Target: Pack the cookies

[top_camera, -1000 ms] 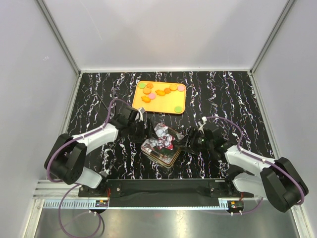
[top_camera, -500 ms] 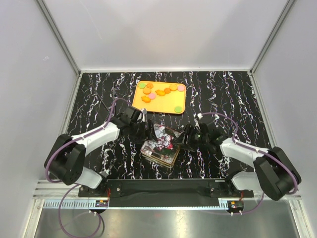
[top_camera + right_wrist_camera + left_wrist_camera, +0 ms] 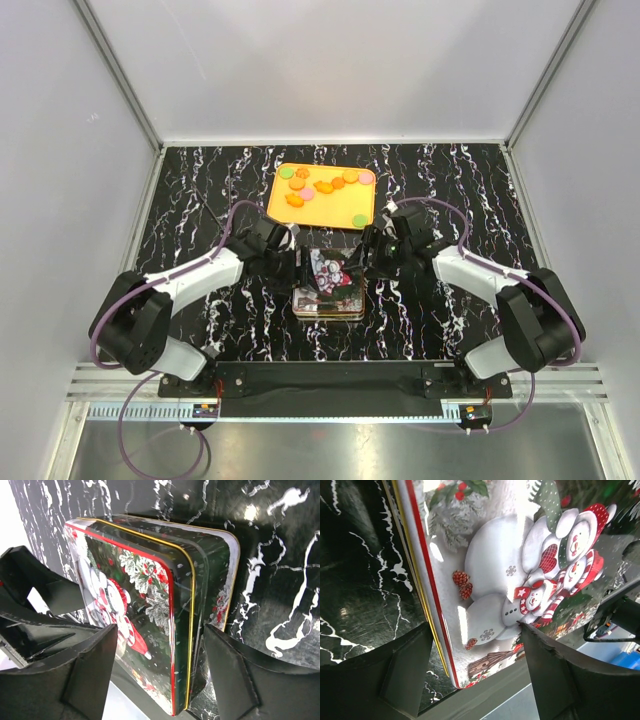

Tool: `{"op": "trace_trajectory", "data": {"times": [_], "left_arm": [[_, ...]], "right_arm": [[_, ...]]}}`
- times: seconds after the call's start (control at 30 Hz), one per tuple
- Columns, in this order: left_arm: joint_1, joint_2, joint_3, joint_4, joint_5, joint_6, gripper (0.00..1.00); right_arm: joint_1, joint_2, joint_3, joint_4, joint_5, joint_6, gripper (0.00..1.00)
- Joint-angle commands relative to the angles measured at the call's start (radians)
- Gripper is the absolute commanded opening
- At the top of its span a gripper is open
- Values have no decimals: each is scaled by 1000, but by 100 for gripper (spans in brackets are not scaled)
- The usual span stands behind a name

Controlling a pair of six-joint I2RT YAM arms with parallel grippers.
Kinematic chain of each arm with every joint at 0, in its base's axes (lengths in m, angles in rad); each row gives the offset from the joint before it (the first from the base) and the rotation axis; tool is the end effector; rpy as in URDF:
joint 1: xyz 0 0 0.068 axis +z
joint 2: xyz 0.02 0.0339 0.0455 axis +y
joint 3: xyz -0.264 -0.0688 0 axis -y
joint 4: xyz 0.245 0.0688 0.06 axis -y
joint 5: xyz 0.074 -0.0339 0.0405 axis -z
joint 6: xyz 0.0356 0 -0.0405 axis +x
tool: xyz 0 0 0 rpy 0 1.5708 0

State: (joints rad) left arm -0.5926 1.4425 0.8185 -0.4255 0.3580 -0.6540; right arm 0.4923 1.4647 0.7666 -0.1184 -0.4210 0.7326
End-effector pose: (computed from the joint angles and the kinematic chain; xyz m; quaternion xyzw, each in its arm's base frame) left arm 0.2200 -0.1631 0.1878 0.0167 0.9517 -0.2877 0.1055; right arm 0.2498 0.1505 0.1869 0.0326 0.9119 0.3660 0.1830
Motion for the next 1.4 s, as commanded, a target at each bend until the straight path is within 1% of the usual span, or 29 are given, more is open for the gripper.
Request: {"op": "trace_trajectory", "data": {"times": [0.0,0.1,0.17,0.4,0.77,1.0,1.37], "left_arm": [[-9,-10,60,87,91,2,74],[16,-17,61,70,105,30,76],[40,-19,57,57,122,45,79],[60,-25,47,27,136,85,81],[68,-44,7,28,170,102,80],[68,-39,-7,54,199,88,77],[68,-33,-18,71,205,83,77]], "right_arm": [[8,-9,40,-27,-82,-56,77],[0,-38,1,-33,-67,-67,81],[-9,-52,-15,-32,-59,-67,82],[-15,-66,-70,-12,-58,-61,83],[-17,-168,-128,28,-111,5,81],[-15,-136,-164,103,-136,39,80],[-14,-144,-170,108,-133,36,80]]}}
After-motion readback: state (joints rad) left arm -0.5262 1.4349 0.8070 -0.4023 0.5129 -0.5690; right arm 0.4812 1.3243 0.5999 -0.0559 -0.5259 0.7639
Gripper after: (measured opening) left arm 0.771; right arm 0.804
